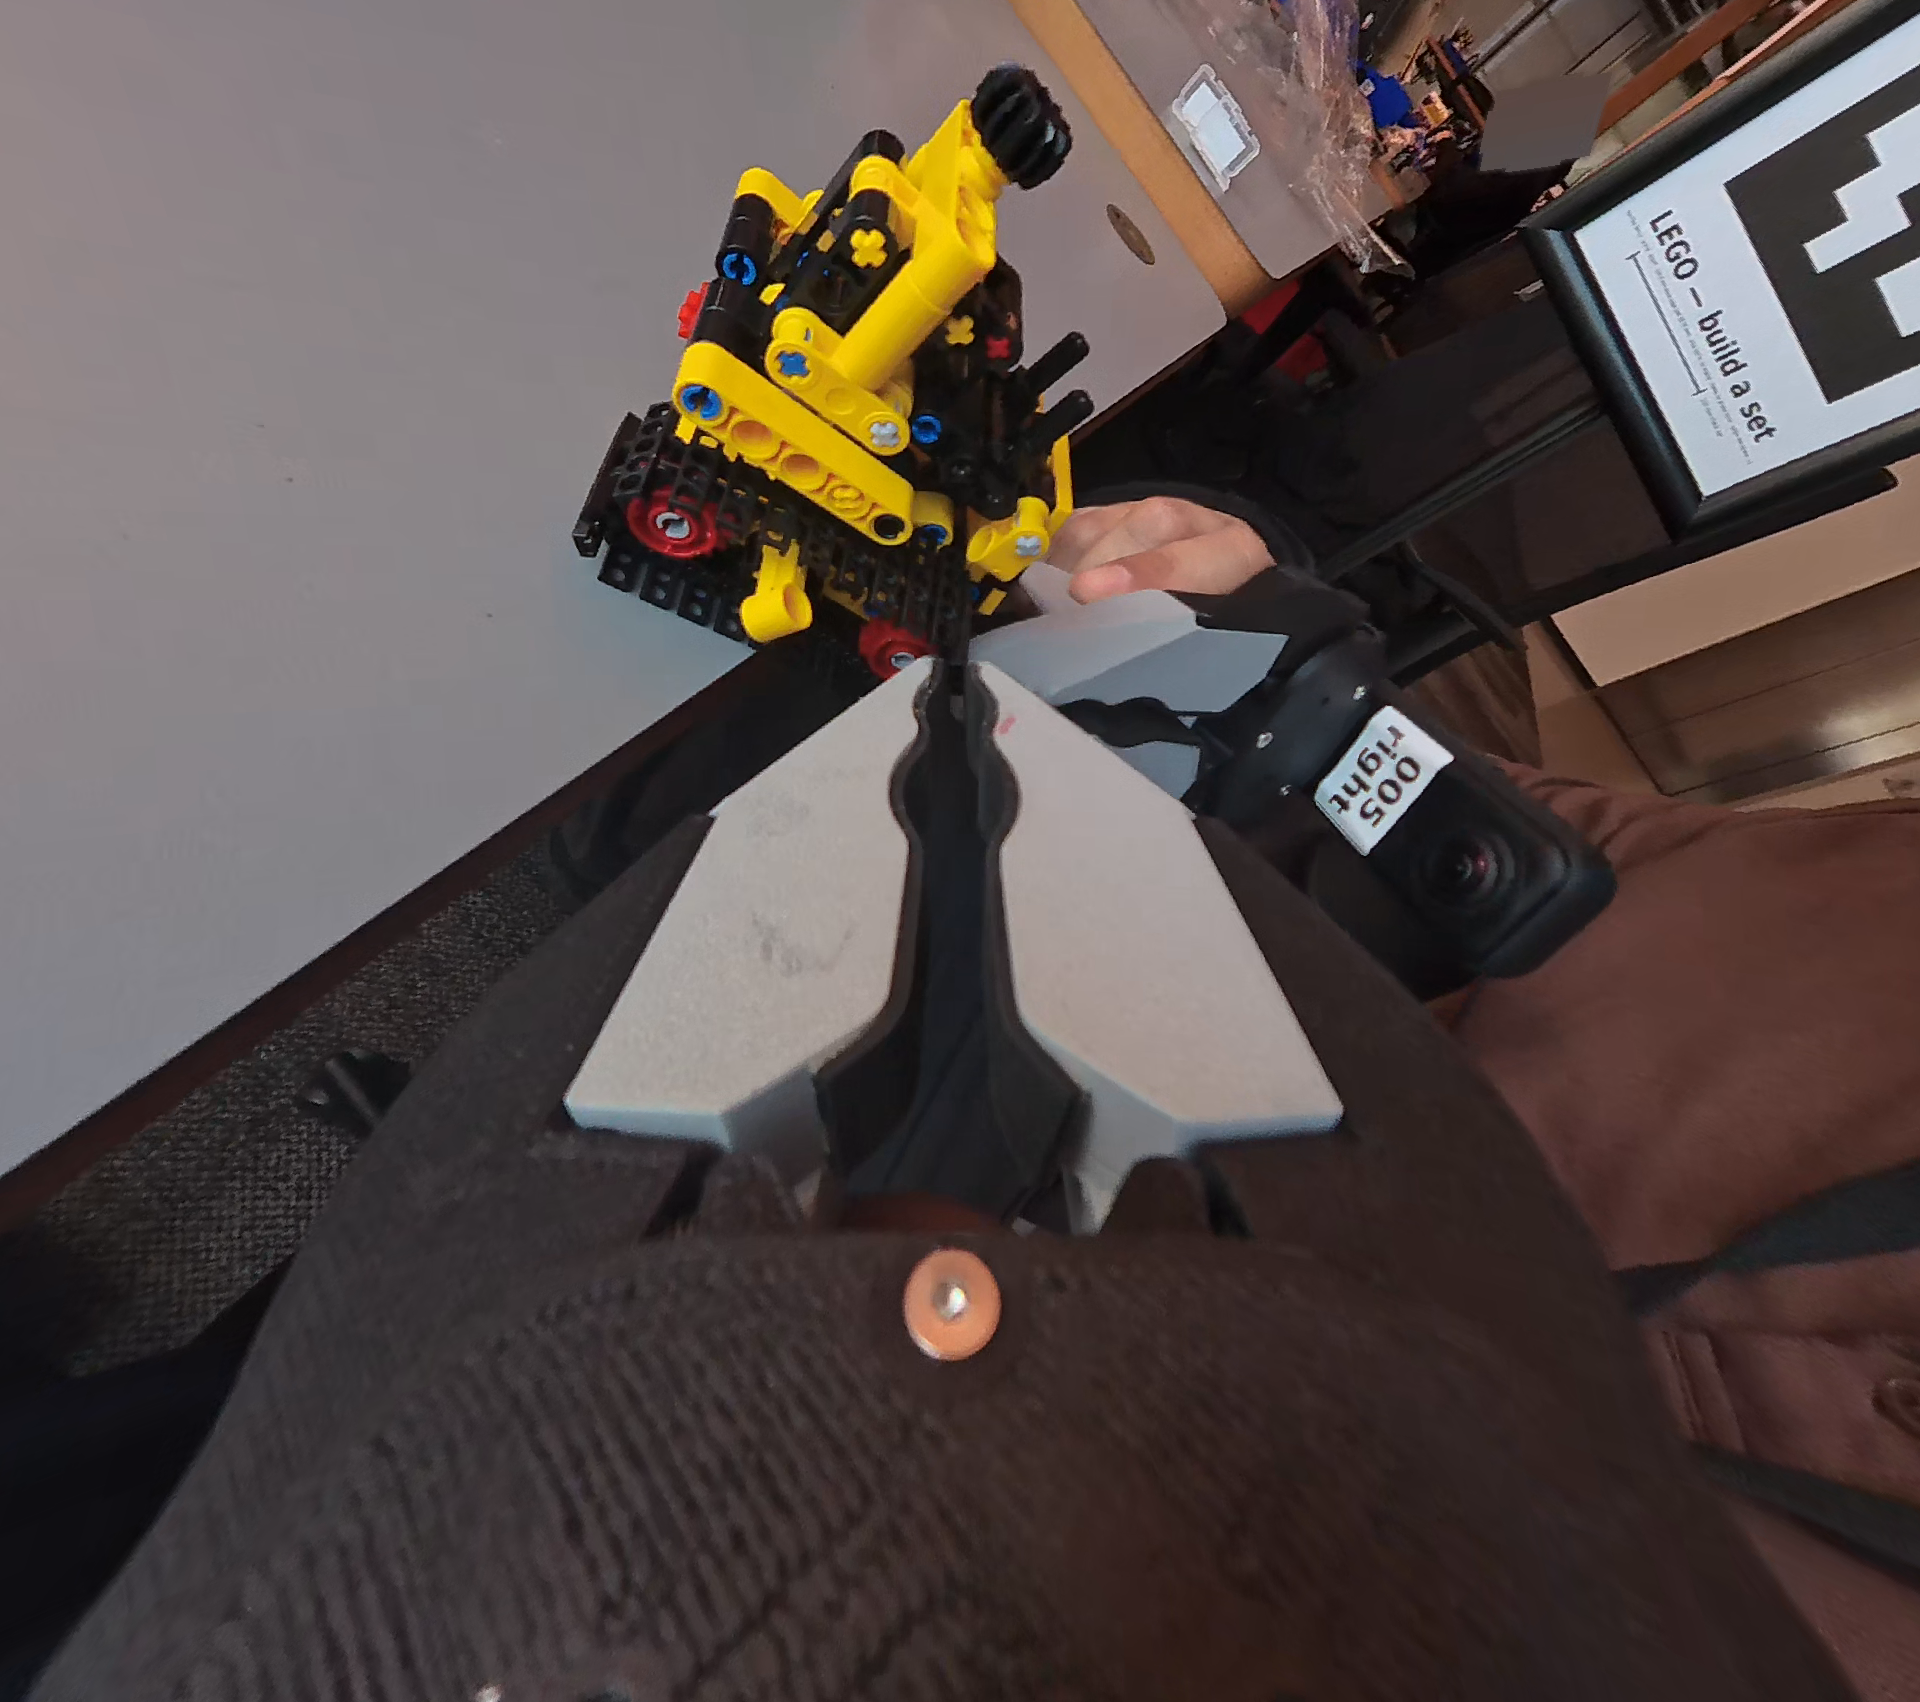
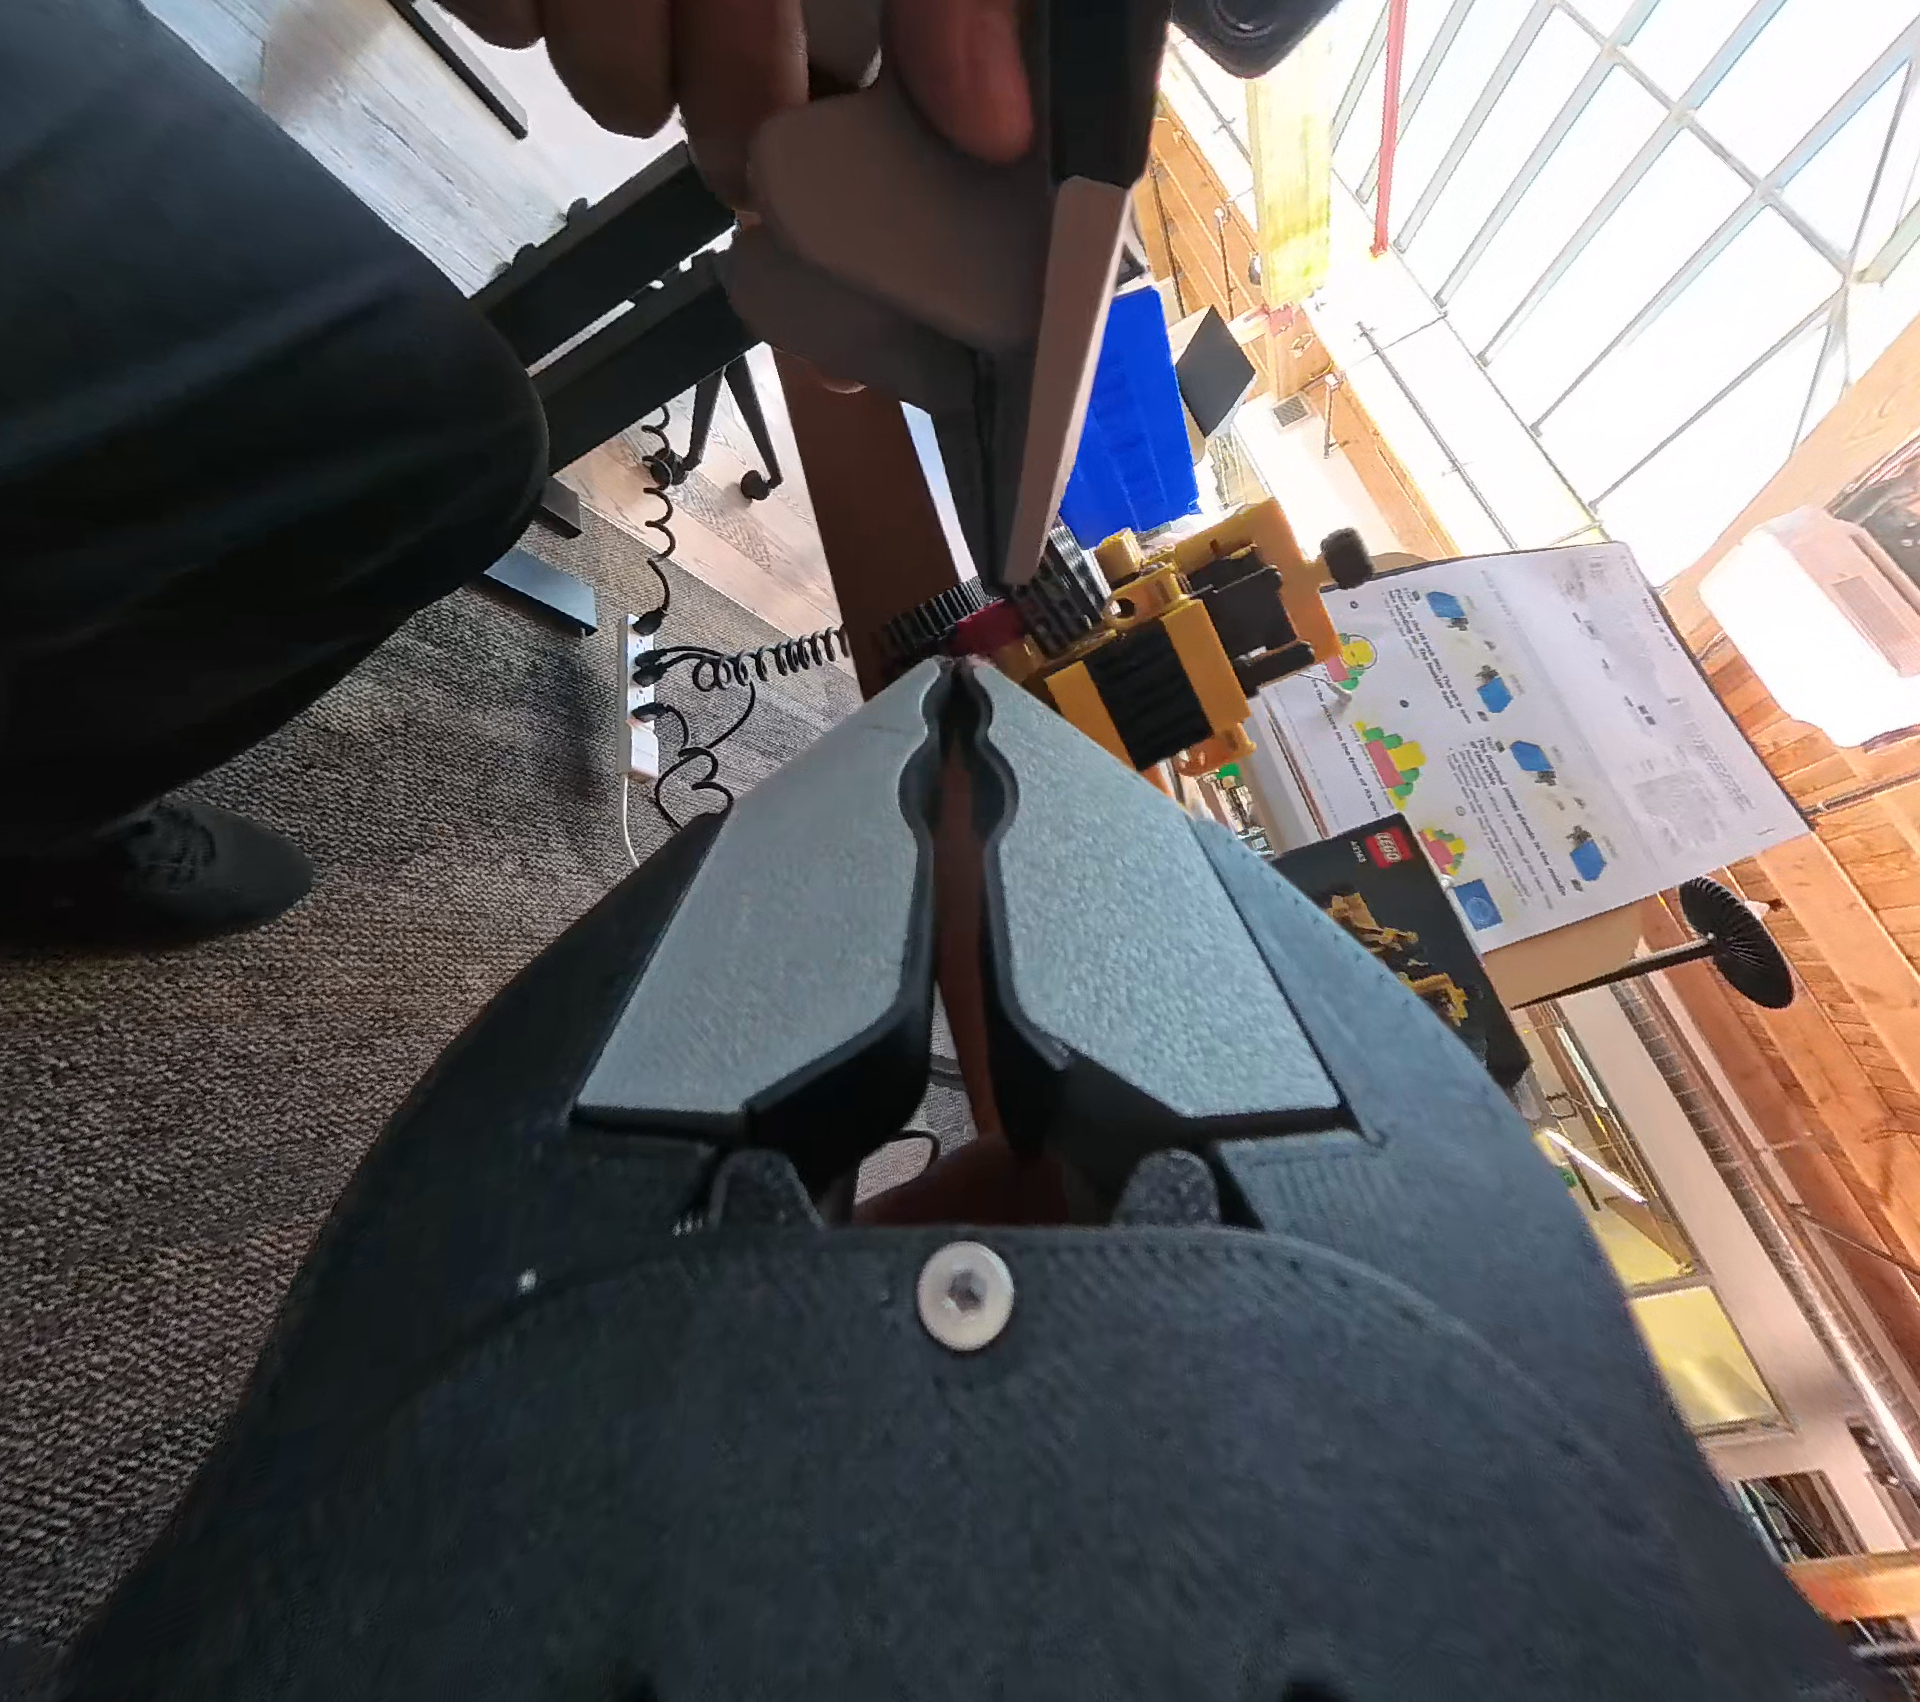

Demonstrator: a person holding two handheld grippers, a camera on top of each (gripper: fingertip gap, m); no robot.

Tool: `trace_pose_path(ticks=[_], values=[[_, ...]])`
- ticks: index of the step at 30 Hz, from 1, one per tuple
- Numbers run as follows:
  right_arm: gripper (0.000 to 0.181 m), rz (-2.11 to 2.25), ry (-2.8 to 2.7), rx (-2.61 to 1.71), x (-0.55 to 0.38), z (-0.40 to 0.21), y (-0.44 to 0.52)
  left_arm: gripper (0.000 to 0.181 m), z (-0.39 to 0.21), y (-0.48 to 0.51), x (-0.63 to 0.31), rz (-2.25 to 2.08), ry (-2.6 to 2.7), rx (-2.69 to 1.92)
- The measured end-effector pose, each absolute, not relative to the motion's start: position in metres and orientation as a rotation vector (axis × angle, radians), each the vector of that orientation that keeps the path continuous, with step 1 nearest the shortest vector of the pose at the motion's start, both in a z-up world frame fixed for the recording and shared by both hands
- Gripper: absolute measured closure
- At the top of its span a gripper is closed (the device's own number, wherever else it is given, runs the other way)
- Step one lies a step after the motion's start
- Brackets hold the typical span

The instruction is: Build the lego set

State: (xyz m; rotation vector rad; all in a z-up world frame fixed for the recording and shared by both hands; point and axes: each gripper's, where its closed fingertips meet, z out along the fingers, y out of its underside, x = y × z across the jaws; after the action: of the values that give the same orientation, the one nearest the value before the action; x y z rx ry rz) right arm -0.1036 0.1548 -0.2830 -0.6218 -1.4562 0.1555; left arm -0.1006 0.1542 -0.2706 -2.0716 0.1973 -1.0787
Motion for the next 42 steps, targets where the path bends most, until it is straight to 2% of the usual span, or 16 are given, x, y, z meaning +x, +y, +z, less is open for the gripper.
trace_pose_path(ticks=[4, 7, 11, 19, 29, 42], values=[[0.181, 0.157, -1.456, -0.609, -0.101, -0.286, 0.152, 0.181, -0.269, 0.154, -0.101, -1.084, 0.196, -2.069], [0.165, 0.107, -1.461, -0.587, -0.097, -0.290, 0.156, 0.181, -0.269, 0.154, -0.101, -1.082, 0.200, -2.071], [0.163, -0.008, -1.472, -0.507, -0.098, -0.298, 0.156, 0.181, -0.270, 0.154, -0.100, -1.086, 0.201, -2.070], [0.173, -0.202, -1.342, -0.357, -0.102, -0.292, 0.161, 0.181, -0.268, 0.154, -0.100, -1.082, 0.199, -2.071], [0.173, -0.177, -1.295, -0.347, -0.106, -0.293, 0.159, 0.181, -0.269, 0.154, -0.099, -1.088, 0.197, -2.070], [0.181, -0.059, -1.302, -0.417, -0.104, -0.282, 0.156, 0.181, -0.268, 0.154, -0.099, -1.097, 0.201, -2.065]])
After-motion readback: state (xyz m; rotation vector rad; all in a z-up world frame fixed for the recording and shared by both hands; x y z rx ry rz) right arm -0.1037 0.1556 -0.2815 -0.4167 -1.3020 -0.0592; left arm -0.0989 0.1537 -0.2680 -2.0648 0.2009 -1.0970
